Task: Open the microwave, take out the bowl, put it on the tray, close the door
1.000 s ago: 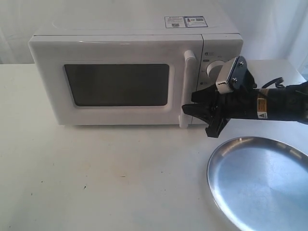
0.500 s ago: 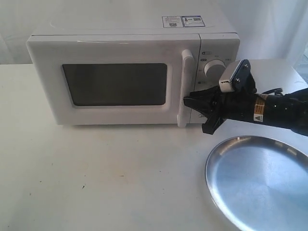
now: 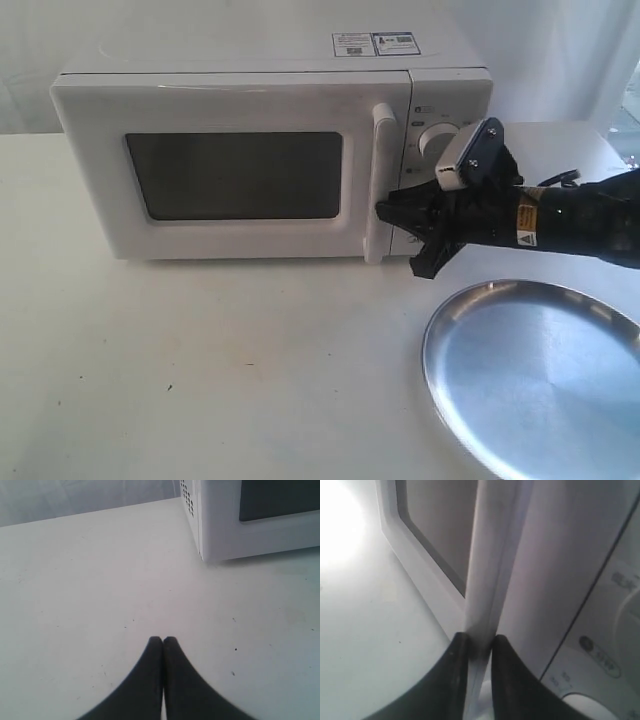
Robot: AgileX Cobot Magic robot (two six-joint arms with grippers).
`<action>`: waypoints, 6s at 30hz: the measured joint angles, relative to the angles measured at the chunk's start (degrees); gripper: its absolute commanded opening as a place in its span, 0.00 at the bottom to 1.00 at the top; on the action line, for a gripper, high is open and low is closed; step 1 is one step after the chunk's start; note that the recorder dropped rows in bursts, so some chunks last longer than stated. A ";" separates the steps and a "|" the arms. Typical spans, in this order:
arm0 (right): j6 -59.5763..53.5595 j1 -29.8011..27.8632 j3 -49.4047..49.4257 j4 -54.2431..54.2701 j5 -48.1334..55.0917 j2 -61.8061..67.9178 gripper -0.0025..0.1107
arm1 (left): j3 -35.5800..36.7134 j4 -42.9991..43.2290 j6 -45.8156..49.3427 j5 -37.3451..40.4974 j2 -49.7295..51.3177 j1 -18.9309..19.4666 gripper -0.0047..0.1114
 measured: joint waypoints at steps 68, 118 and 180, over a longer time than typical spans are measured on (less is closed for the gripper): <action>-22.53 1.96 32.40 46.29 -16.49 -15.67 0.02 | 0.00 0.00 0.00 0.00 0.00 0.00 0.04; -10.23 -1.04 5.94 17.71 -15.32 4.50 0.25 | 0.00 0.00 0.00 0.00 0.00 0.00 0.04; -17.57 15.66 -0.67 26.72 22.64 -9.31 0.05 | 0.00 0.00 0.00 0.00 0.00 0.00 0.04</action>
